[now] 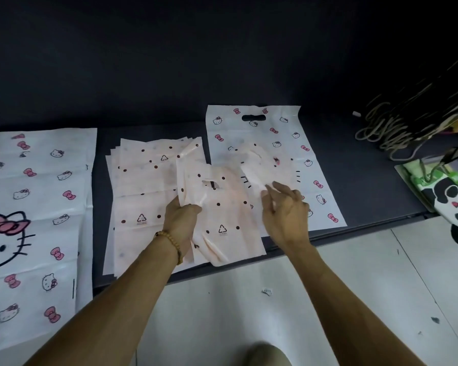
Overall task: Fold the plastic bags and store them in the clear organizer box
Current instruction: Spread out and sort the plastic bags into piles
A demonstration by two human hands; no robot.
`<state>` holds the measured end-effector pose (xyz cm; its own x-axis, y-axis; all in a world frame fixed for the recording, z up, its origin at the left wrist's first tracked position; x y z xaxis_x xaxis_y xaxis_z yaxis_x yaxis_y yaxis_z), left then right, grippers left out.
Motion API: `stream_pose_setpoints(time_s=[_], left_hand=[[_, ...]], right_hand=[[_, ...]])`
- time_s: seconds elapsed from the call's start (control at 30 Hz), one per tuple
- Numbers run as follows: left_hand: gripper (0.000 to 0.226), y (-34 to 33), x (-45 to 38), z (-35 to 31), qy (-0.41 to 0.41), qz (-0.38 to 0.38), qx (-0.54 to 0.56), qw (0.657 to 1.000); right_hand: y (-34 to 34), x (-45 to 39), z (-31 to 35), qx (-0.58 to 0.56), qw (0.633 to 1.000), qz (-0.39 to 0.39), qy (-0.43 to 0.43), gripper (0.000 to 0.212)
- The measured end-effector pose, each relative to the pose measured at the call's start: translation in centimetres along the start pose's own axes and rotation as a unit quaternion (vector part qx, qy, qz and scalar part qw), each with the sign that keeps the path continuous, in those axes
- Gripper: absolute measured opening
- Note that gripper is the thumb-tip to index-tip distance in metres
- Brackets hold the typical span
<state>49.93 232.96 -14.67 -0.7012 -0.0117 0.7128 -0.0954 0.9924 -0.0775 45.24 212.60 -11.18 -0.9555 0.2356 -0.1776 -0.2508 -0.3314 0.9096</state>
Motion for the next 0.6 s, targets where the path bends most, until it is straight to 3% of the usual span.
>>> stream_pose_setpoints(time_s=[0.13, 0.27, 0.37, 0.43, 0.47, 0.53, 0.6], left_hand=[[0.020, -0.8, 0.1, 0.2, 0.027, -0.004, 0.031, 0.999], [0.038, -0.8, 0.4, 0.4, 0.065, -0.017, 0.034, 0.997], [0.056, -0.8, 0.9, 0.5, 0.085, 0.030, 0.050, 0.995], [0.033, -0.7, 0.8, 0.6, 0.044, 0.028, 0.015, 0.999], [0.018, -0.4, 0.9, 0.7, 0.021, 0.006, -0.014, 1.000], [0.030, 0.0, 0.6, 0.9, 0.004, -0.028, -0.041, 0.999], [0.034, 0.6, 0.6, 0.9, 0.000, -0.024, -0.027, 0.999]], right_hand=[[-0.8, 2.0, 5.0, 0.012, 0.993, 0.033, 0.109, 0.031], [-1.5, 2.8, 5.7, -0.014, 0.993, 0.089, 0.081, 0.033], [-1.5, 3.8, 7.1, -0.043, 0.977, 0.122, 0.172, 0.030], [-2.2, 4.7, 8.1, -0.092, 0.952, 0.186, 0.223, 0.029], [-2.3, 4.7, 8.0, -0.133, 0.951, 0.187, 0.207, 0.029], [-2.1, 3.6, 5.9, -0.174, 0.976, 0.095, 0.090, 0.028], [-1.5, 2.2, 2.3, -0.128, 0.989, 0.011, -0.079, 0.047]])
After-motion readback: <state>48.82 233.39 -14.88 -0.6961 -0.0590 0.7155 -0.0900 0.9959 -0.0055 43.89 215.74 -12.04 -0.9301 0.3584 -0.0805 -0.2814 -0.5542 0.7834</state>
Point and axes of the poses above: each hand's wrist, its own x-axis away from the middle knuckle, its own y-axis out of the back of the hand, z = x × y, the point moved 4 cm from there along -x, towards the middle knuckle, and after that the axes turned 11 degrees about y, right-handed, at the moved point
